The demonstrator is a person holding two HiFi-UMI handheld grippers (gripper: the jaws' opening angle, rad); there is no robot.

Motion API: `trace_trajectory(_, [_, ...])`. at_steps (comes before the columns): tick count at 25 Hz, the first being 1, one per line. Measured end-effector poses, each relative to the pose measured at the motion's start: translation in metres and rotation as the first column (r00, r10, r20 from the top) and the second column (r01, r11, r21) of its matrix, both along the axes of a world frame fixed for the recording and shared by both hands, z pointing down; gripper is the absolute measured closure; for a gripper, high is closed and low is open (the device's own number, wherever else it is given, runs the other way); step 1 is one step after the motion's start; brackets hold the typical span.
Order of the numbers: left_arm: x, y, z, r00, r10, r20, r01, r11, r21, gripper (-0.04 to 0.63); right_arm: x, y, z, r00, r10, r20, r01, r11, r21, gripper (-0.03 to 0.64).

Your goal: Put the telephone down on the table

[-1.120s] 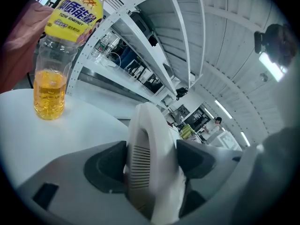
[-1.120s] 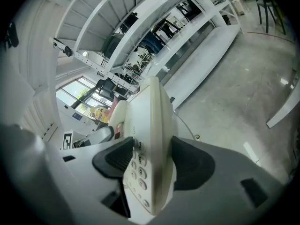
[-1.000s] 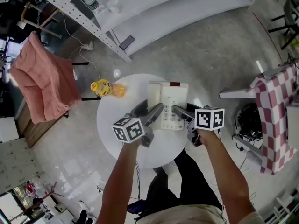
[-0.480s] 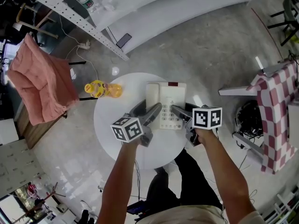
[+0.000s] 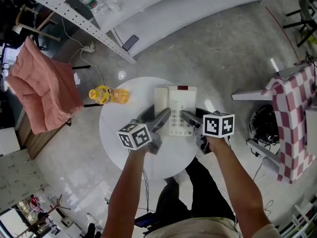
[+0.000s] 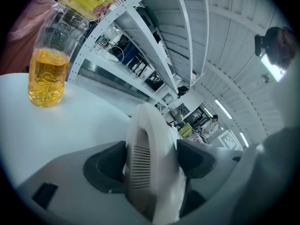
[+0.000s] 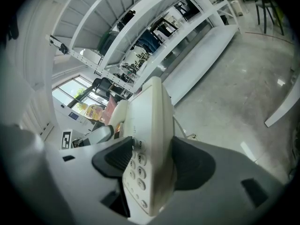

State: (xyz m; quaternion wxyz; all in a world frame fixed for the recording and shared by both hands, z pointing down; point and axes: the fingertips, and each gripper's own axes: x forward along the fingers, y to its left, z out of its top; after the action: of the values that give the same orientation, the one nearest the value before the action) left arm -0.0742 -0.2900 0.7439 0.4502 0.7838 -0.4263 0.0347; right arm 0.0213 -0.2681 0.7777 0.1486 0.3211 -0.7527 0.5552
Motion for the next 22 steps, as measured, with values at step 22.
trace_trajectory(22, [-0.031, 0.018, -0.022, 0.993, -0.018, 0.113, 0.012, 0.998, 0.054, 0.267, 0.021, 0.002, -0.017, 0.987, 0.046, -0.156, -0.035, 0.997, 0.07, 0.35])
